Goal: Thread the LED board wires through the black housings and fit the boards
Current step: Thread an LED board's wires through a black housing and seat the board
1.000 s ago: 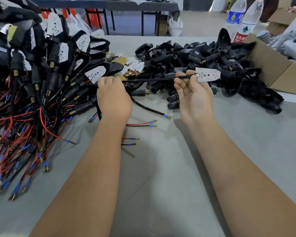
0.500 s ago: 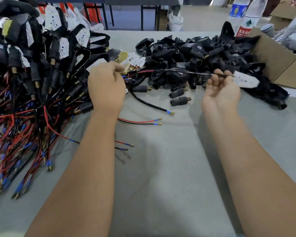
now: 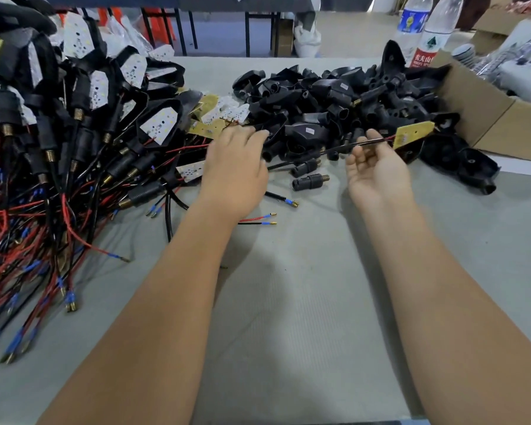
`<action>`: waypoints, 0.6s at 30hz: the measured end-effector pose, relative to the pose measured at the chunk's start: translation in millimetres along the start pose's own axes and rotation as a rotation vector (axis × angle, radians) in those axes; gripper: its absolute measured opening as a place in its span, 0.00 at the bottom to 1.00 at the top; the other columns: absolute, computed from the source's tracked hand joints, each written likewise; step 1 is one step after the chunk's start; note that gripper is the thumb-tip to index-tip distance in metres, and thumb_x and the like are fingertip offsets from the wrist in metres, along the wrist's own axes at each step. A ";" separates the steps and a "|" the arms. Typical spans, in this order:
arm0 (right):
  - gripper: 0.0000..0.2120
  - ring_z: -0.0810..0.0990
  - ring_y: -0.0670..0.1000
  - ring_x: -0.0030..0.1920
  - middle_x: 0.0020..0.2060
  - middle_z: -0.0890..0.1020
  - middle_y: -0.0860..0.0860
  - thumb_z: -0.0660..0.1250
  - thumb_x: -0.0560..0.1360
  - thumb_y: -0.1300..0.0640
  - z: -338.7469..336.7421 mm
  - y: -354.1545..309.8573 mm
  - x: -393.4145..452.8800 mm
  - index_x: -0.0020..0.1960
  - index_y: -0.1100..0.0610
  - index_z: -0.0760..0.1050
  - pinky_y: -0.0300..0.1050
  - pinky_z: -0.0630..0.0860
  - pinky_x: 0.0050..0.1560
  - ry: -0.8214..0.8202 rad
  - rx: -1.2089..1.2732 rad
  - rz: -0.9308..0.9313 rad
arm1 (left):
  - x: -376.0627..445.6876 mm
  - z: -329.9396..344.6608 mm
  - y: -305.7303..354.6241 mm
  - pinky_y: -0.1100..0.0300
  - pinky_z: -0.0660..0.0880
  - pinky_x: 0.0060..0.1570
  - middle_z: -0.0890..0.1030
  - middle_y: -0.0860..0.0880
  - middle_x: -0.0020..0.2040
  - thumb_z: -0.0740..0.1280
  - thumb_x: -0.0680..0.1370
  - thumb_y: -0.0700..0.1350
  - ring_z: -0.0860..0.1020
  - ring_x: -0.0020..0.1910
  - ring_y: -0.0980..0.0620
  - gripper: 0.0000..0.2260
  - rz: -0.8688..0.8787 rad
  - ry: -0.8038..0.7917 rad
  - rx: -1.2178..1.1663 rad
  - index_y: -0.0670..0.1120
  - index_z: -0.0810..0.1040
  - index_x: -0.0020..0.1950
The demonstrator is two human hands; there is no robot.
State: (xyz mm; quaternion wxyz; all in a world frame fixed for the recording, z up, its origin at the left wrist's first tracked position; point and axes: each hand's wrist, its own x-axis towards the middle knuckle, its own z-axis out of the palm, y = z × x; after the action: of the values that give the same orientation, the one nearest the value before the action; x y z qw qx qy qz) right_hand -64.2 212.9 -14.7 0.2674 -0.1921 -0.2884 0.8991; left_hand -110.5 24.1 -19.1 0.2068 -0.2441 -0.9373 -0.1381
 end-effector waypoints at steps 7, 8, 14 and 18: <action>0.12 0.80 0.48 0.36 0.40 0.81 0.54 0.55 0.79 0.70 6.4 13.7 -13.2 0.48 0.61 0.76 0.38 0.78 0.42 -0.206 -0.199 0.057 | -4.4 11.1 11.0 0.48 0.69 0.60 0.75 0.43 0.59 0.56 0.83 0.44 0.68 0.61 0.42 0.15 0.028 -0.213 -0.068 0.44 0.77 0.66; 0.11 0.80 0.47 0.37 0.40 0.81 0.54 0.56 0.80 0.69 7.2 15.3 -14.5 0.48 0.60 0.76 0.37 0.78 0.41 -0.236 -0.260 0.043 | -4.4 11.7 11.2 0.48 0.69 0.59 0.75 0.43 0.59 0.57 0.83 0.44 0.68 0.61 0.42 0.15 0.021 -0.209 -0.078 0.44 0.77 0.65; 0.09 0.80 0.46 0.36 0.41 0.82 0.54 0.58 0.82 0.64 7.5 19.7 -17.7 0.46 0.59 0.74 0.36 0.78 0.40 -0.293 -0.425 -0.033 | -5.3 7.8 12.2 0.49 0.71 0.48 0.76 0.48 0.52 0.55 0.84 0.45 0.75 0.52 0.46 0.10 -0.034 -0.108 -0.255 0.46 0.74 0.59; 0.08 0.80 0.46 0.34 0.39 0.82 0.54 0.59 0.82 0.63 7.6 18.8 -14.8 0.45 0.59 0.73 0.36 0.77 0.37 -0.260 -0.368 -0.017 | -7.8 4.8 11.5 0.57 0.64 0.32 0.75 0.54 0.34 0.56 0.82 0.50 0.72 0.35 0.56 0.07 -0.080 0.014 -0.291 0.51 0.72 0.52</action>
State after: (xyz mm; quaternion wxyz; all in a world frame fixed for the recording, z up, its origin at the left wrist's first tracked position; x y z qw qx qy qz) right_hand -63.4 187.9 -17.9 0.1962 -0.1178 -0.4811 0.8463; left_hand -99.9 32.4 -25.0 0.1703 -0.2330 -0.9149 -0.2824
